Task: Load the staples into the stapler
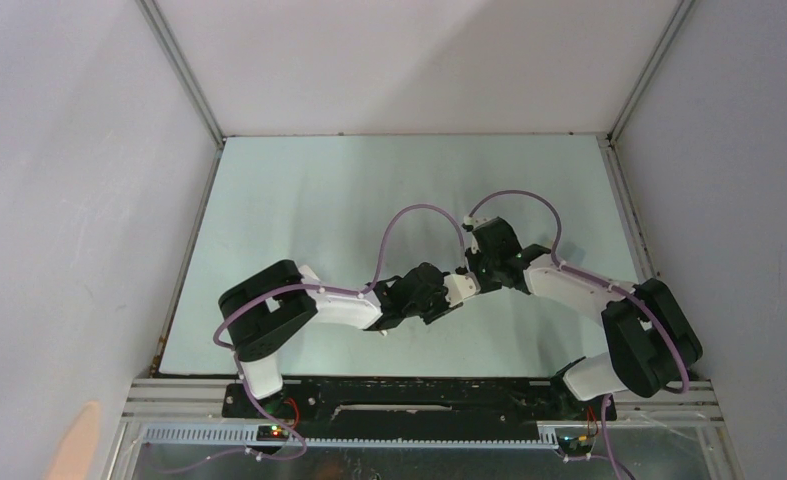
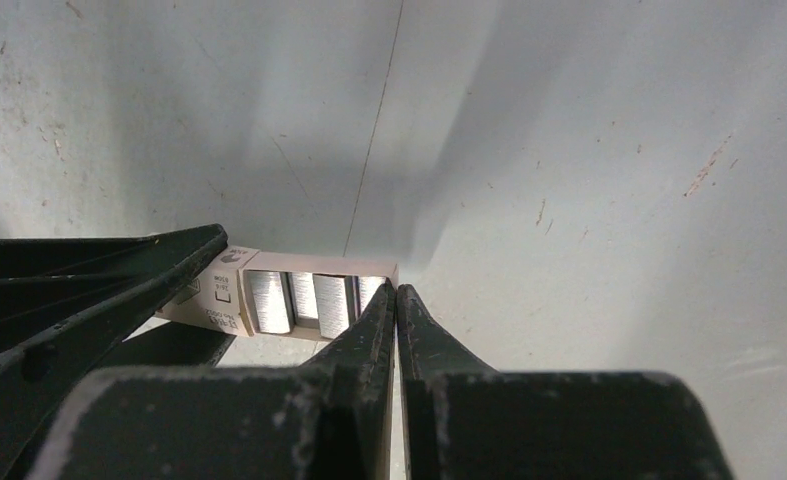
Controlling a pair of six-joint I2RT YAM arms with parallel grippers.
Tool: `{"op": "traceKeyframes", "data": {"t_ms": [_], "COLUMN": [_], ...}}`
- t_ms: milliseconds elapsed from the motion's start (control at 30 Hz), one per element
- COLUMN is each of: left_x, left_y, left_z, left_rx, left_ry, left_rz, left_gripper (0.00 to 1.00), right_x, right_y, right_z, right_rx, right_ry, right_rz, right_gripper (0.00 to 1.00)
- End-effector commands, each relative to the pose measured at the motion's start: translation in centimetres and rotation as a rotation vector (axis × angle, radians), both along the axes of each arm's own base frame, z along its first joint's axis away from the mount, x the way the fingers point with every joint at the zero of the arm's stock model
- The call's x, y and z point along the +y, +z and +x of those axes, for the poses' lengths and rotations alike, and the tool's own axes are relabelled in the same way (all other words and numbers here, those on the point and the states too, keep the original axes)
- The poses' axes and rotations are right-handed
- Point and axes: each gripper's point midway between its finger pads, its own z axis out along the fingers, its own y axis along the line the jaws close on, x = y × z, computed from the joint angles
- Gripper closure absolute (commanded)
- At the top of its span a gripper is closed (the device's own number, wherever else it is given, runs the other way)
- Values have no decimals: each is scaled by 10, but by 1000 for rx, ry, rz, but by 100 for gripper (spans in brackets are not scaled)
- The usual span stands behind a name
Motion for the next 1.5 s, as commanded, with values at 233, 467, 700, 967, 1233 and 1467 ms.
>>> {"op": "traceKeyframes", "data": {"t_ms": [233,467,700,967,1233,1467], "left_x": [12,6,5,56,127,174], "left_y": [-3,11,58,114,96,69], "left_z": [-5,-1,11,19,-10,-26], "left_rx": [15,6,-32,-6,257,352], "left_ry": [9,32,135,493,952,1257], "left_rz": [35,-7,-125,-277,-444,-459], "left_gripper": [56,32,18,1,0,6], "right_x": [-1,-2,-4,1,23,40], "right_y": [13,9,30,70,94,89], "right_z": [15,14,16,16,10,2], "right_rx": [-21,3,-53,-180,-267,-269], "right_ry": [-23,-33,-50,-55,-11,35], "right_rz": [3,-7,17,61,104,108], "right_gripper": [96,80,51,36,28,25]}}
